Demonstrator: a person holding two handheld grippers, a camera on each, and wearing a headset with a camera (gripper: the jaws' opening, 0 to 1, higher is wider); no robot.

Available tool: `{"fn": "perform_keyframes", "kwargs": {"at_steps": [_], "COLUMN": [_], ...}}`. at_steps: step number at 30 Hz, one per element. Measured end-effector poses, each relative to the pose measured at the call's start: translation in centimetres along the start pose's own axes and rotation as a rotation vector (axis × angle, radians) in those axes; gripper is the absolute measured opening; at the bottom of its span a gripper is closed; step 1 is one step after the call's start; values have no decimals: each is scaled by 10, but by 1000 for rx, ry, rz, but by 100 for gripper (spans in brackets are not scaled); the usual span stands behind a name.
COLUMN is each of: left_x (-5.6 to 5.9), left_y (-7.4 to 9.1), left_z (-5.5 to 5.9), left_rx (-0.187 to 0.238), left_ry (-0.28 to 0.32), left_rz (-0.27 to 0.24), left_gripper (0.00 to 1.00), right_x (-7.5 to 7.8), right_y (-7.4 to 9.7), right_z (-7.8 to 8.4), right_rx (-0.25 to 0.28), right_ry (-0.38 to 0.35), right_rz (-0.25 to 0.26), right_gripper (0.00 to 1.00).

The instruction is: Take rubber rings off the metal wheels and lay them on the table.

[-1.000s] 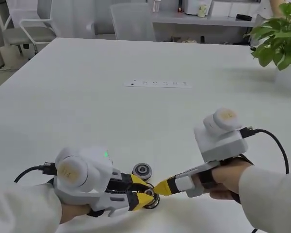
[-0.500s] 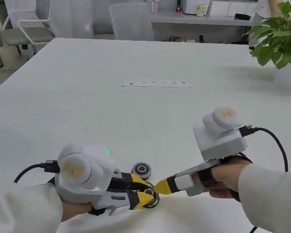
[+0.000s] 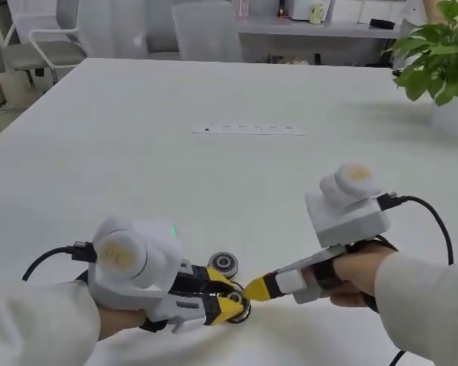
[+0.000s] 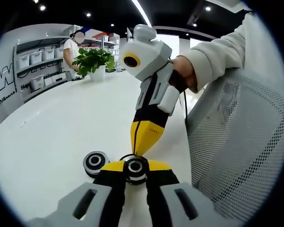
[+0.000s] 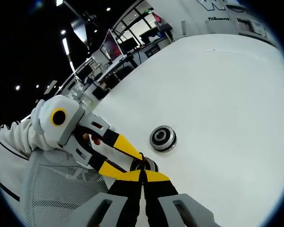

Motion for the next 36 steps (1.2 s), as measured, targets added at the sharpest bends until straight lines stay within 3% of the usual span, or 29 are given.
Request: {"fn": "perform_keyframes", "kwargs": {"at_steps": [11,21,26,36], "left_x": [1,9,11,14], "left_y": [6,10,12,17], "left_z": [-11,-19,-21,-26], "left_rx": [21,33,36,34], "left_ry": [-4,-32,-18,-24], "left_rz": [5,27,36,53], "left_gripper": [14,30,37,44], "right_x": [1,1,1,1], "right_y": [1,4,5,8], "right_z": [-2,-5,-6,-8], "right_rx": [8,27,35,48], "right_ry": [-6,-17,-21,-25], "right_rz": [2,-1,-4,-4], "right_gripper": [0,0,0,0]}}
Point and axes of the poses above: the centre of the closed fingertips' face, and the gripper's own axes: y roughly backward along the fingers, x roughly to its right, z roughly out of its underside, the point moved 2 cm from there along y, roughly backward along the fingers, and after that the axes turned 3 degrees about -y, right-handed, at the moved point
